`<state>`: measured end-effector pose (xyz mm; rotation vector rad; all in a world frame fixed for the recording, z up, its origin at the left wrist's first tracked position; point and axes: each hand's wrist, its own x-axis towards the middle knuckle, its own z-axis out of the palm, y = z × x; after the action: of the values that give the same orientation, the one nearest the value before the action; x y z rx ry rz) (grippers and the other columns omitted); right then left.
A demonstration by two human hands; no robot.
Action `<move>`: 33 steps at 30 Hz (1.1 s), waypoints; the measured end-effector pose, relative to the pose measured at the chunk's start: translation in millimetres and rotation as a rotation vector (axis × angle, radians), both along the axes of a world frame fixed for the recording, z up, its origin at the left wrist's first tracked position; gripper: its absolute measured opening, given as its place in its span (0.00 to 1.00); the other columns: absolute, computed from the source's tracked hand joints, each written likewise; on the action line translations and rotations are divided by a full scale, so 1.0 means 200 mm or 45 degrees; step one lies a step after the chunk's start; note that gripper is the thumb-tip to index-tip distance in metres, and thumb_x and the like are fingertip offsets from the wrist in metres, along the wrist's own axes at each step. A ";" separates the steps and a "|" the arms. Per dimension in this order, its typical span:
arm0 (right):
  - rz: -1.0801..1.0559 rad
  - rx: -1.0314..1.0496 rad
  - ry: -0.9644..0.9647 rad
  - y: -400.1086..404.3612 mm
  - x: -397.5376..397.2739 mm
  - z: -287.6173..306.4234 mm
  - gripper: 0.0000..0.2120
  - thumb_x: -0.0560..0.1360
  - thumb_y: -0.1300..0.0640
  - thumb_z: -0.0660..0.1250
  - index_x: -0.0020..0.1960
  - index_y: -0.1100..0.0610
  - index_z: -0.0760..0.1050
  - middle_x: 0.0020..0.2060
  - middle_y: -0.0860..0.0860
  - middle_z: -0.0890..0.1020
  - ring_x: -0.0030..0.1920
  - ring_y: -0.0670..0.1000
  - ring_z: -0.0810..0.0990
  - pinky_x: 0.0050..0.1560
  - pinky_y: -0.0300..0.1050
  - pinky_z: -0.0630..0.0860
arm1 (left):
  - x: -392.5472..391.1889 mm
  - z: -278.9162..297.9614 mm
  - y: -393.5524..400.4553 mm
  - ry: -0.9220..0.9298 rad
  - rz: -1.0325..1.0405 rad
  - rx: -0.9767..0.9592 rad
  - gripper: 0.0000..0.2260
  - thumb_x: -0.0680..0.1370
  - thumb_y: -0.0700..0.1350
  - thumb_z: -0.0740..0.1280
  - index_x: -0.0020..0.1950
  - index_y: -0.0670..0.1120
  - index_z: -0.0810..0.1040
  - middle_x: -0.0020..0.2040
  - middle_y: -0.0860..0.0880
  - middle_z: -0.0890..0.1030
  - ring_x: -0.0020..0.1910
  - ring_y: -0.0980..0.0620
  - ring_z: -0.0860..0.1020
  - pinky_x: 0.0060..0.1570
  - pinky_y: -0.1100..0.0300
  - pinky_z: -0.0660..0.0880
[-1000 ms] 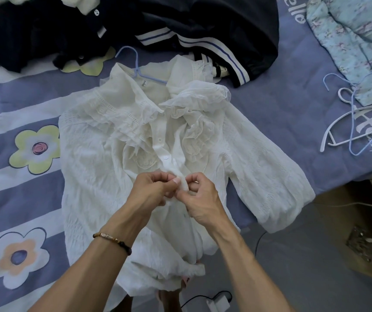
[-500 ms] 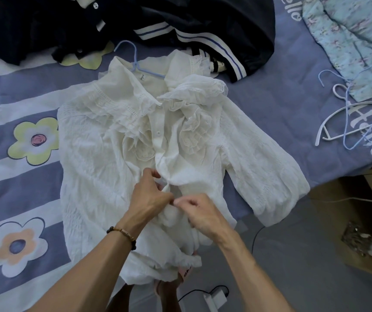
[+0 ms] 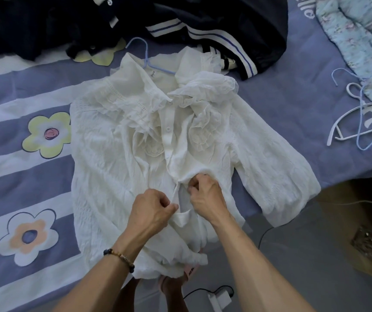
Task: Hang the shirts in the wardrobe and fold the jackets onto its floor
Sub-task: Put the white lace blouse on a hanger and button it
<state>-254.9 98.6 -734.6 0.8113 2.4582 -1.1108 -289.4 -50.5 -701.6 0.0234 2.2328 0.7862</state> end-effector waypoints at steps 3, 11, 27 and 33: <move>-0.338 -0.274 0.159 0.03 0.06 0.10 0.03 0.76 0.62 0.67 0.44 0.57 0.78 0.37 0.45 0.79 0.38 0.39 0.77 0.41 0.33 0.72 | 0.02 0.06 0.07 -0.248 0.205 0.294 0.10 0.75 0.42 0.74 0.38 0.38 0.79 0.32 0.44 0.83 0.32 0.49 0.84 0.38 0.56 0.82; -0.668 -0.184 0.271 0.16 0.23 0.27 0.06 0.75 0.61 0.71 0.44 0.51 0.79 0.37 0.44 0.82 0.37 0.42 0.79 0.37 0.29 0.74 | 0.13 0.15 0.28 -0.484 0.624 0.650 0.03 0.75 0.34 0.71 0.44 0.37 0.78 0.29 0.49 0.79 0.34 0.50 0.83 0.41 0.58 0.83; -0.808 -0.422 0.260 0.00 0.27 0.31 0.03 0.71 0.63 0.73 0.42 0.56 0.82 0.32 0.49 0.83 0.29 0.41 0.79 0.34 0.36 0.76 | 0.16 0.14 0.24 -0.507 0.824 0.771 0.05 0.74 0.34 0.73 0.47 0.36 0.78 0.35 0.43 0.82 0.35 0.49 0.84 0.35 0.62 0.79; -0.812 -0.401 0.268 -0.03 0.23 0.32 0.06 0.71 0.63 0.74 0.39 0.53 0.81 0.31 0.47 0.83 0.30 0.42 0.80 0.34 0.38 0.77 | 0.12 0.16 0.20 -0.453 0.670 0.745 0.06 0.74 0.35 0.74 0.48 0.36 0.79 0.36 0.42 0.82 0.35 0.48 0.84 0.34 0.62 0.78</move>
<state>-209.1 92.9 -670.1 1.4863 2.1285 -1.8237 -265.2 -11.3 -669.0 -0.4040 1.6178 1.5713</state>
